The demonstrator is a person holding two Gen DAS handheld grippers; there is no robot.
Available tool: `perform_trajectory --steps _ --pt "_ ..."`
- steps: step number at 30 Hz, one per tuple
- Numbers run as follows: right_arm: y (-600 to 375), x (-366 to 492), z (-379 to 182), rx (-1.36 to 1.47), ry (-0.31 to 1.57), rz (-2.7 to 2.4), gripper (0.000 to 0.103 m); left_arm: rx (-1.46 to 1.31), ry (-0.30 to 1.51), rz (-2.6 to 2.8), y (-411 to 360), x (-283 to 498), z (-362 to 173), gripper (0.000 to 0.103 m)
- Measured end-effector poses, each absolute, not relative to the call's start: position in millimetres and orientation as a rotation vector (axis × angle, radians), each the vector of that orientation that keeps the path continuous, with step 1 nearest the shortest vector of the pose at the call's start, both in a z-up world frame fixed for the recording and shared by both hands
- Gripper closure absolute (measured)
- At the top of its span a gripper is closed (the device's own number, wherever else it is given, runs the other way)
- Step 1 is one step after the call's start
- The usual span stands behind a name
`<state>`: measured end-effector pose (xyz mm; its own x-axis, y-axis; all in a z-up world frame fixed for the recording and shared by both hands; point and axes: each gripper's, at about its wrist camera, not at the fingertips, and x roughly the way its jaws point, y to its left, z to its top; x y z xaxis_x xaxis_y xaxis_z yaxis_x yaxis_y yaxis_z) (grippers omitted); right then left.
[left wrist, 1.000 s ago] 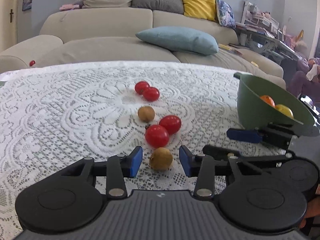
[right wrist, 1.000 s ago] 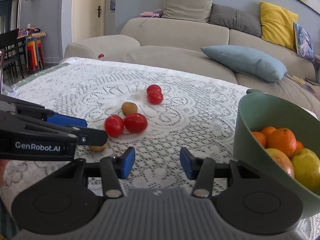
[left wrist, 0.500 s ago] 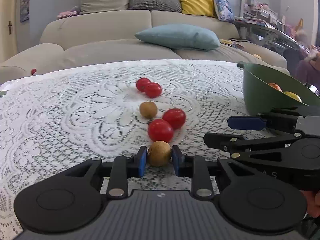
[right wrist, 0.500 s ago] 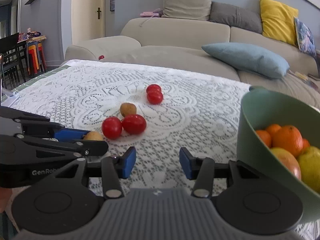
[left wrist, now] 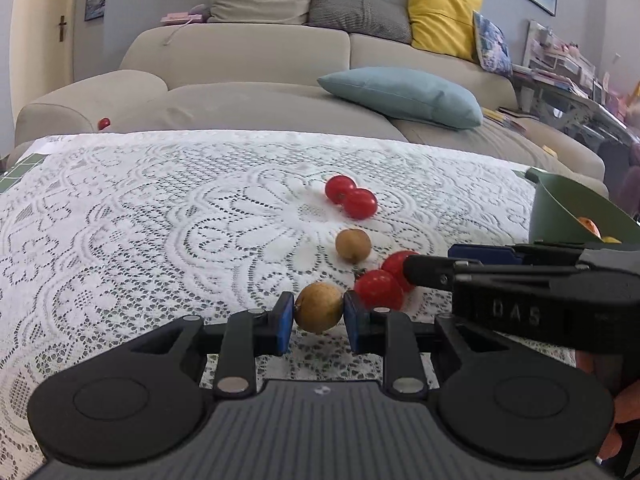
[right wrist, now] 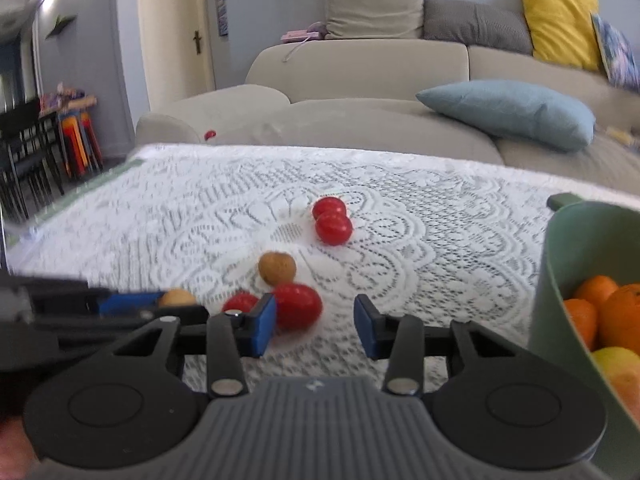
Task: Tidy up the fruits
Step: 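Grasp the small brown fruit with the left tool while the right tool grasps a red tomato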
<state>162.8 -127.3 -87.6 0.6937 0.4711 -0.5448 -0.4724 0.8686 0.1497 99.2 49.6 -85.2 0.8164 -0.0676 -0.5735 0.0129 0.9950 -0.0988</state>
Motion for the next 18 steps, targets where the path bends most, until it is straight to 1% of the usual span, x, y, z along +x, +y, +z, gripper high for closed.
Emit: perform_trajectory --steps 9,12,14,18 --pt "-123 177 -95 0.096 0.658 0.547 0.062 -0.117 0.617 -0.013 55 103 -88 0.073" --pt "-131 184 -98 0.175 0.691 0.569 0.062 -0.119 0.621 -0.01 56 103 -89 0.073" --pt "-137 188 -101 0.237 0.72 0.577 0.068 -0.127 0.623 -0.009 57 104 -89 0.073" --pt "-140 190 -105 0.302 0.742 0.602 0.069 -0.123 0.628 -0.018 55 103 -89 0.073"
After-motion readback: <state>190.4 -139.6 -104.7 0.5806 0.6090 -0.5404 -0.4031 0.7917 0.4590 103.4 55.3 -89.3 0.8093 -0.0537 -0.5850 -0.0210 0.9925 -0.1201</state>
